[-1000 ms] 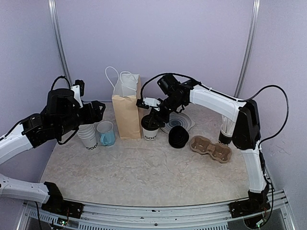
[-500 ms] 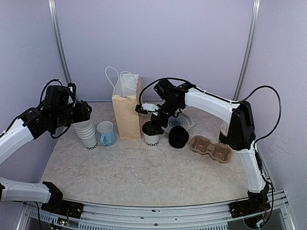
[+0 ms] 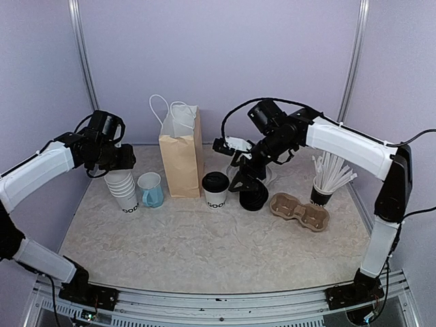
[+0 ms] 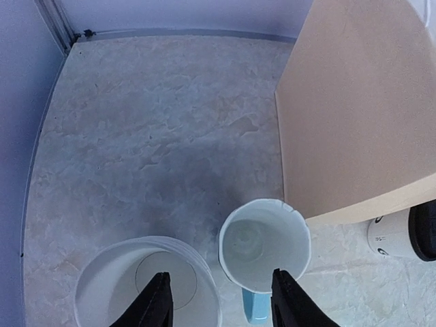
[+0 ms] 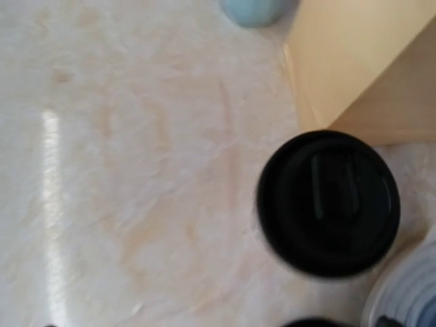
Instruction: Pack the takeout coffee
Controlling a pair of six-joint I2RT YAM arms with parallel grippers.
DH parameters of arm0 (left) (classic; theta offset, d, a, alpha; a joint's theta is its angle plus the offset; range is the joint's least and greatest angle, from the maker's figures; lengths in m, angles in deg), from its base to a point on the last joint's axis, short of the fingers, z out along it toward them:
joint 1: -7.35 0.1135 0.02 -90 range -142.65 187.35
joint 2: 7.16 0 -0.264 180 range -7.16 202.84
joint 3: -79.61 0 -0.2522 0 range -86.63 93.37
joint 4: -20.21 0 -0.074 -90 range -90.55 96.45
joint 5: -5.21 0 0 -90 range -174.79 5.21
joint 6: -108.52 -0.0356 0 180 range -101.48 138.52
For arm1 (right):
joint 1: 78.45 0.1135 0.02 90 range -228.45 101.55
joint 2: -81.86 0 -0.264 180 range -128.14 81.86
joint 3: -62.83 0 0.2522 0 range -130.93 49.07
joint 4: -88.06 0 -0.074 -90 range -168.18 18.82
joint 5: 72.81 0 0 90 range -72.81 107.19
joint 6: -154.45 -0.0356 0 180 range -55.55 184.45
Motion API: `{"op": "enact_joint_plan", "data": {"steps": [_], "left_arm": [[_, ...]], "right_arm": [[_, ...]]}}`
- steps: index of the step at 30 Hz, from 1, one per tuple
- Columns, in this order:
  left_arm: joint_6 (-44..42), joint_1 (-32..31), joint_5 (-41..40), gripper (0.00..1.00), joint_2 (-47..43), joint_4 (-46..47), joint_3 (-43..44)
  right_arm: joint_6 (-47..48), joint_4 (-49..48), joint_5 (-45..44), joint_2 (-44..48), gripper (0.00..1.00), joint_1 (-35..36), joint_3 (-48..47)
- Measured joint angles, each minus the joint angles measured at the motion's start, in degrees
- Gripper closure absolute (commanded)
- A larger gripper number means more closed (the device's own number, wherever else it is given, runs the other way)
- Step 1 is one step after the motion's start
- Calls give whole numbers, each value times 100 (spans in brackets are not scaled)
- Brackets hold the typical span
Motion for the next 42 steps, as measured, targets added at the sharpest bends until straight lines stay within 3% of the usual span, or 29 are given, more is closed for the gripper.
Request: {"op": "enact_joint_plan", "data": {"steps": [6, 13, 22, 31, 34, 38, 42], "left_arm": [[-166, 24, -44, 68, 533, -334, 203], [-247, 31, -109, 77, 723, -629, 282], [-219, 52, -116, 100, 721, -946, 337], [-260, -37, -573, 100, 619, -1338, 533], [-289, -103, -376, 100, 562, -1381, 669], [-120, -494, -1196, 100, 538, -1790, 951], [-72, -391, -1239, 100, 555, -1801, 935]], "right_arm": [[177, -310, 131, 911, 1, 0, 935], [282, -413, 149, 935, 1, 0, 1202], [350, -415, 262, 800, 1, 0, 1200], [363, -411, 321, 737, 0, 0, 1200], [363, -407, 374, 737, 1, 0, 1198], [365, -391, 444, 717, 1, 0, 1139], [365, -387, 516, 693, 0, 0, 1113]]}}
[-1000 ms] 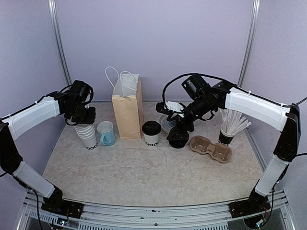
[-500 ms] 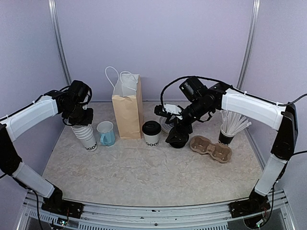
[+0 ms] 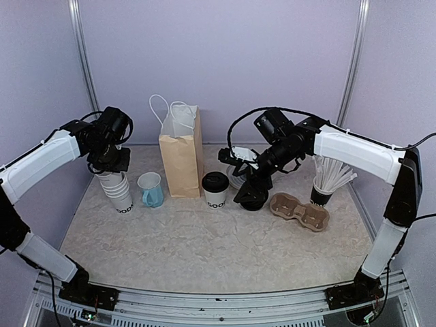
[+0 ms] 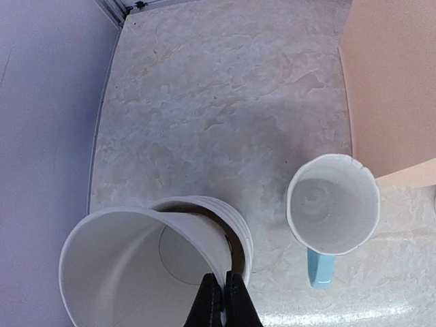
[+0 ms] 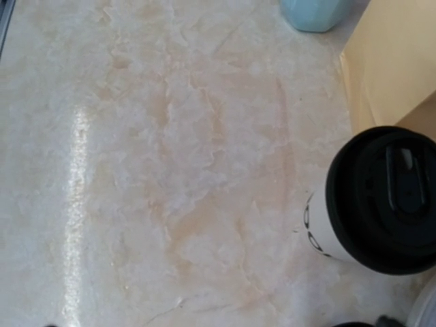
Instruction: Pack the takeout coffee
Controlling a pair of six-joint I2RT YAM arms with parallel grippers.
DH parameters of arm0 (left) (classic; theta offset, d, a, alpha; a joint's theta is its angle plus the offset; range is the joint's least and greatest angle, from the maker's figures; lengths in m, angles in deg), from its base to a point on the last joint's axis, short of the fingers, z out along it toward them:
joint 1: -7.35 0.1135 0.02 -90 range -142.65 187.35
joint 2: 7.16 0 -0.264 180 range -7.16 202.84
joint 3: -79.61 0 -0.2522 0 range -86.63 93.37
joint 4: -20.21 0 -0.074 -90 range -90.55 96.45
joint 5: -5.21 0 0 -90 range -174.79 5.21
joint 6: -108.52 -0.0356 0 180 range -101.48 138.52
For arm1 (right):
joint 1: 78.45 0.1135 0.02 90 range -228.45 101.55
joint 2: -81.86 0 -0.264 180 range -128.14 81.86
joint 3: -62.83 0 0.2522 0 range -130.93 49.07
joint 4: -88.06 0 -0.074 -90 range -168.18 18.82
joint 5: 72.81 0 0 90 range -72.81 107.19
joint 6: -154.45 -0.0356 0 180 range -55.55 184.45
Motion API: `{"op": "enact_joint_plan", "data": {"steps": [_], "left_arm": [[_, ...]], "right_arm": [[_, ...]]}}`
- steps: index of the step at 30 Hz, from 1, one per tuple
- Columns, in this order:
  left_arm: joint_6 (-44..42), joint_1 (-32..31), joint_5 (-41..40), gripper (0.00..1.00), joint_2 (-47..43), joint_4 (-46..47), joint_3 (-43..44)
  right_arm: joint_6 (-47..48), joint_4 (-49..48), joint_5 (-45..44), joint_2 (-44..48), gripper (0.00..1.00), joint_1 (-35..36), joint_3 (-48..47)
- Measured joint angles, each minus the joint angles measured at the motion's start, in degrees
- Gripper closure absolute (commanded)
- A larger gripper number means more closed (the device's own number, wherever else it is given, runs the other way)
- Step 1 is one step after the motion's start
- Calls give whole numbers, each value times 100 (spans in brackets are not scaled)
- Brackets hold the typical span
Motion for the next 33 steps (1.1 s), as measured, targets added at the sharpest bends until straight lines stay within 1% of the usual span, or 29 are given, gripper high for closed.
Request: {"op": "enact_joint_plan", "data": {"steps": [8, 11, 13, 18, 21, 23, 26, 30, 33], "left_arm": [[26, -153, -28, 100, 33, -87, -17], [87, -201, -81, 100, 61, -216, 114], [164, -247, -221, 100, 70, -352, 337], [450, -507, -706, 100, 37, -782, 1231], [566, -704, -885, 100, -9, -1008, 1567], [555, -1032, -949, 100, -20, -1054, 1718], [345, -1862, -717, 100, -52, -846, 1742], [-90, -3086, -195, 100, -199, -98, 1421], [-415, -3652, 111, 100, -372, 402, 984]], "right_arm": [[20, 31, 101, -61, 0, 0, -11], [24, 50, 111, -63, 0, 0, -17], [26, 61, 103, -63, 1, 0, -17], [57, 42, -85, -31, 1, -2, 28], [68, 15, -238, 61, 1, -46, 173], [63, -13, -369, 122, 4, -94, 289], [33, -92, -544, 153, 9, -282, 459], [-118, -332, -975, 155, 18, -660, 809], [-199, -439, -1320, 144, 24, -914, 909]]}}
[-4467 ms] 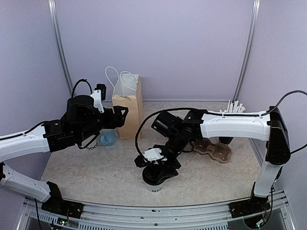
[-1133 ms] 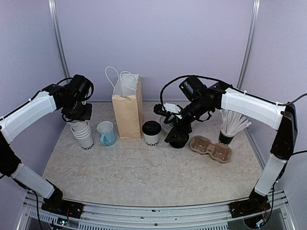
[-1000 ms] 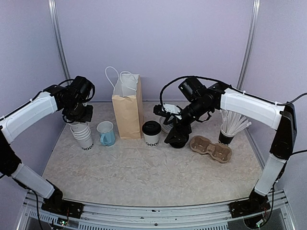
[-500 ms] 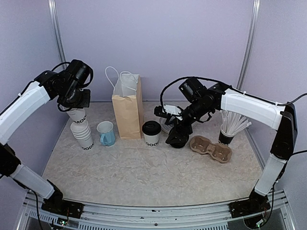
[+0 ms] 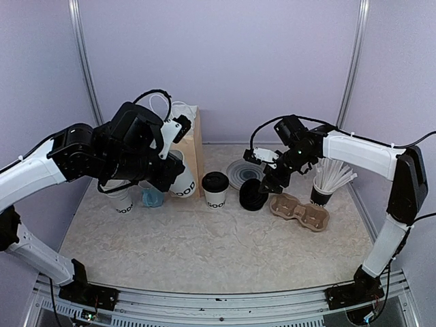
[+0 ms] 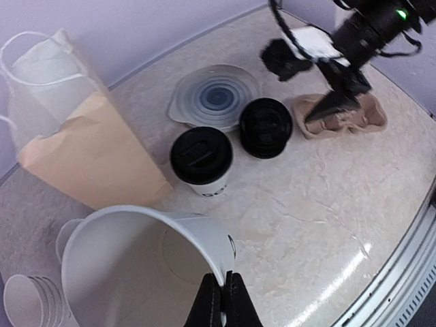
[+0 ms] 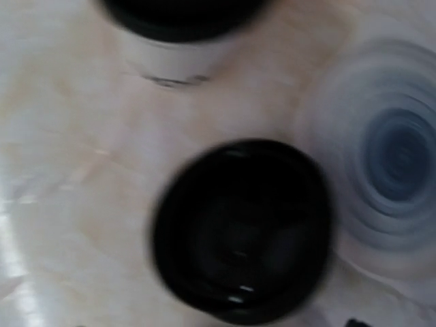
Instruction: Pack the takeout coffee
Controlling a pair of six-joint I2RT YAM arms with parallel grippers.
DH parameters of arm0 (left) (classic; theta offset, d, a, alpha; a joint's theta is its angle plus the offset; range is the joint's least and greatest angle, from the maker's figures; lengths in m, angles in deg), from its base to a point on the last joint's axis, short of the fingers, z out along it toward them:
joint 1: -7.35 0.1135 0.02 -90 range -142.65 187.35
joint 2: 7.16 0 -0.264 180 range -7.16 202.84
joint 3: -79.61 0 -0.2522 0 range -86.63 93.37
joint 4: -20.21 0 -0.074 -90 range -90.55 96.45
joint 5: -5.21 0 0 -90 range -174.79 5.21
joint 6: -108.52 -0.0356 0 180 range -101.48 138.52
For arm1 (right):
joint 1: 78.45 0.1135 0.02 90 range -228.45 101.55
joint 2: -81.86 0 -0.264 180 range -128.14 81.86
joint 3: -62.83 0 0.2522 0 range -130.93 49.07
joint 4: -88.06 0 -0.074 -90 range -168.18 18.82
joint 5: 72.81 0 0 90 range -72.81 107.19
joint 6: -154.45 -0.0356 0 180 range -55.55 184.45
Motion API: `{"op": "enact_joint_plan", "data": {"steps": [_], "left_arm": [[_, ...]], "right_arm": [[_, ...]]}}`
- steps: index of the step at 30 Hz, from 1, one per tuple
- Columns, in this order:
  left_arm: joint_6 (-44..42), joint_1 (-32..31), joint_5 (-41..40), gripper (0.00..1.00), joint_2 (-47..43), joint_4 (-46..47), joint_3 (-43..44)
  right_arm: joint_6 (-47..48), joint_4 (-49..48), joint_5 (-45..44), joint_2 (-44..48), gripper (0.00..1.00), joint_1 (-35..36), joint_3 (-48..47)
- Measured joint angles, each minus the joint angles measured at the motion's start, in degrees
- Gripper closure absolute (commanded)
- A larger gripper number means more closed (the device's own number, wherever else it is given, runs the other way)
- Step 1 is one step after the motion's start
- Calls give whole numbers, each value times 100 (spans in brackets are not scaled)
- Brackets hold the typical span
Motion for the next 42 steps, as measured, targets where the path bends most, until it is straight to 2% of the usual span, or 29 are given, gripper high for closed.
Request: {"op": "enact_joint_plan", "data": {"steps": [4, 8, 16, 24, 34, 42], "left_arm": [[-391, -479, 348, 100, 13, 358, -446], [-673, -874, 529, 100, 492, 525, -540], [-1027, -1521, 601, 100, 1676, 695, -601], [-1123, -1576, 662, 100, 2048, 887, -645], [-1139, -1620, 809, 98, 2234, 1145, -656], [-1139, -1620, 828, 92, 2326, 1209, -662]], "right_arm": [[-146, -212, -369, -90, 34, -116, -17], [-258, -319, -627, -356, 46, -116, -138], [-398, -289, -837, -1036, 53, -116, -730], [-459, -177, -973, -1226, 63, -116, -964], [-474, -24, -1220, -1486, 80, -59, -999], [-498, 94, -1196, -1543, 100, -28, -1235]]}}
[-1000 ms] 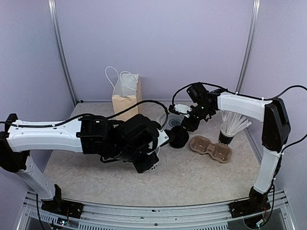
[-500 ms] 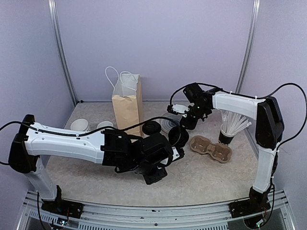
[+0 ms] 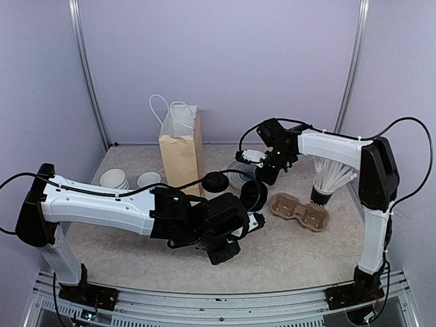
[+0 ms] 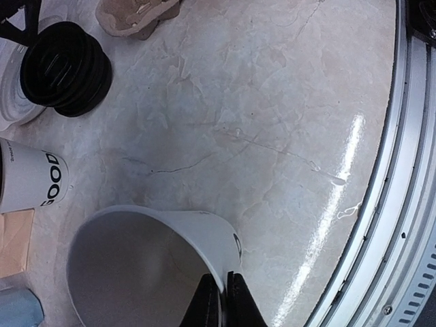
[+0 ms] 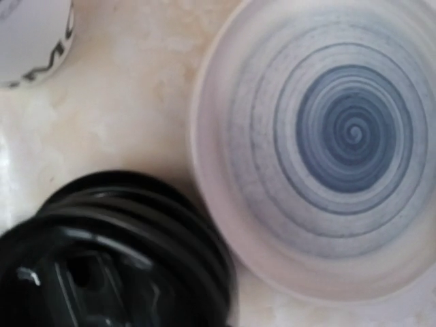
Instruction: Pack the takeout coffee
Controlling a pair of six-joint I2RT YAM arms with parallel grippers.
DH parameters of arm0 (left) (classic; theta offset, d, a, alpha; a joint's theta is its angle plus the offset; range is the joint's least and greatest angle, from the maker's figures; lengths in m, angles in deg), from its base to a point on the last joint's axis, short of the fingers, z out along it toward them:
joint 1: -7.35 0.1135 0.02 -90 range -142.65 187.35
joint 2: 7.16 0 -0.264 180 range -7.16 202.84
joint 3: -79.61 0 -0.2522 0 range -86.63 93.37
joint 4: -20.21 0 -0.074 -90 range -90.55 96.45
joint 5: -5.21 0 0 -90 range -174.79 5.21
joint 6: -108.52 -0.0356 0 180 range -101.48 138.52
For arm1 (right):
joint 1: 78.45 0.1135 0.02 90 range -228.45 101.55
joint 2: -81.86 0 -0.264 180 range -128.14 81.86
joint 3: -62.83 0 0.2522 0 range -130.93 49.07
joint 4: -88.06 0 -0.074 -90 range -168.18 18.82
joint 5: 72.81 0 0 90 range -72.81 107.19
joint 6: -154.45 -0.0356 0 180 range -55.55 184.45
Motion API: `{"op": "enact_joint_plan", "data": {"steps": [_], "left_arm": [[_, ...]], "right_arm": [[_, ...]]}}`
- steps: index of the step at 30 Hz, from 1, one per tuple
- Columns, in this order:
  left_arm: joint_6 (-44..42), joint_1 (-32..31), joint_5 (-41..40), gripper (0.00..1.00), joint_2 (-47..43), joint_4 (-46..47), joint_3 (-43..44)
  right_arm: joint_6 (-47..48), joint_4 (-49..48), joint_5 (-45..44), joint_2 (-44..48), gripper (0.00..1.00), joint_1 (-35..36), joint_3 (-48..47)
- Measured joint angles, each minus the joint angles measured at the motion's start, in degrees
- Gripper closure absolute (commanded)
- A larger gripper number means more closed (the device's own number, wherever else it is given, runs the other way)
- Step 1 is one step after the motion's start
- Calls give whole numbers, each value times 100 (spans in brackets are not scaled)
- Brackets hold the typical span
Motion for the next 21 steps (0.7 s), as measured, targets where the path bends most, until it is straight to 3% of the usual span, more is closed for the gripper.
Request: {"op": "enact_joint_plan", "data": {"steps": [13, 18, 21], "left_arm": [[28, 0, -66, 74, 4, 52, -26], [68, 0, -155, 67, -17, 94, -24], [114, 7, -225, 60, -181, 140, -26]], "right_arm": [[-39, 66, 157, 2, 100, 0, -48], [125, 52, 391, 238, 78, 0, 205], [341, 35, 643, 625, 72, 9, 579]]}}
